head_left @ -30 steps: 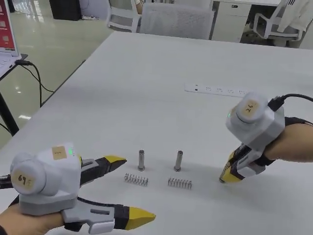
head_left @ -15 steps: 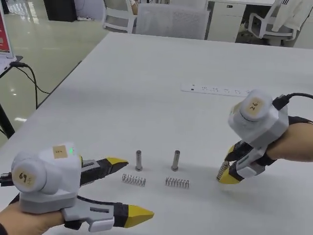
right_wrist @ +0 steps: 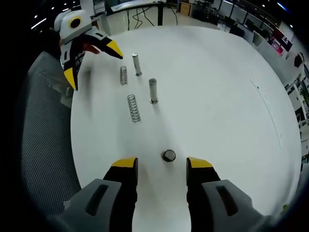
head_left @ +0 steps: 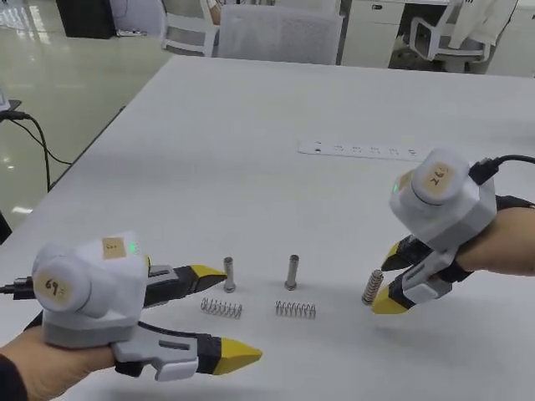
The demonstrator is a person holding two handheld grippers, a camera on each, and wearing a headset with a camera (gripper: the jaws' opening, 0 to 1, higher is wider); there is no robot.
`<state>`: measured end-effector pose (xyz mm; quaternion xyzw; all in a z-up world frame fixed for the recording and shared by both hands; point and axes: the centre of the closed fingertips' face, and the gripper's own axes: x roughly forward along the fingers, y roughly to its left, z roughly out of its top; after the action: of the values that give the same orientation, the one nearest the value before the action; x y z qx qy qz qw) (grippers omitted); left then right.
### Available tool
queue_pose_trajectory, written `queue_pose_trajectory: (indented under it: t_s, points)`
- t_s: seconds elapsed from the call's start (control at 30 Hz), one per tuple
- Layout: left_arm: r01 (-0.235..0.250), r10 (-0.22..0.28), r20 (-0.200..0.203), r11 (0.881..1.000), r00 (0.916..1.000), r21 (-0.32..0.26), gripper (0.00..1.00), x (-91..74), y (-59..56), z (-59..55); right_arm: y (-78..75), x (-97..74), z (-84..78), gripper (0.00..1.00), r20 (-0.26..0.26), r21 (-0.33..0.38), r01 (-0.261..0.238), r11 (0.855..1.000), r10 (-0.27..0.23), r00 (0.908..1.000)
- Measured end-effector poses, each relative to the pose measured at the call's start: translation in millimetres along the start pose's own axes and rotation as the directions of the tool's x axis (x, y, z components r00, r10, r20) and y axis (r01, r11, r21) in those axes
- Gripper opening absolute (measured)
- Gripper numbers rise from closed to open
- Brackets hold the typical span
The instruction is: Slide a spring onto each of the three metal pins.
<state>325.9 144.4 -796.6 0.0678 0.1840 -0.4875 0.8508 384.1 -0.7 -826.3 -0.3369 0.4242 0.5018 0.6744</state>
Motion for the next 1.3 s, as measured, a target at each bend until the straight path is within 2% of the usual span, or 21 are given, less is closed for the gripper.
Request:
queue_pose_trajectory:
  t_s: [0.23,0.5,0.93,1.3]
  points:
    - [0.043,-0.041,-0.040,0.998,0.9983,0.036,0.54,10.2,-2.0,-0.7,2.6,-4.5,-1.9,0.39,0.013,0.009,0.006,1.000,-0.006,0.9999]
    - [0.094,-0.087,-0.095,0.993,0.9917,0.073,0.48,24.3,-2.8,-4.1,3.3,-7.2,-5.2,0.40,0.023,0.020,0.014,1.000,-0.015,0.9996]
    - [0.135,-0.116,-0.163,0.985,0.9798,0.111,0.41,49.8,-2.8,-12.4,6.4,-13.6,-12.0,0.40,0.041,0.048,0.032,0.998,-0.034,0.9986]
    - [0.135,-0.110,-0.188,0.983,0.9759,0.124,0.34,63.3,1.6,-18.3,6.7,-15.9,-17.4,0.40,0.041,0.066,0.040,0.997,-0.042,0.9982]
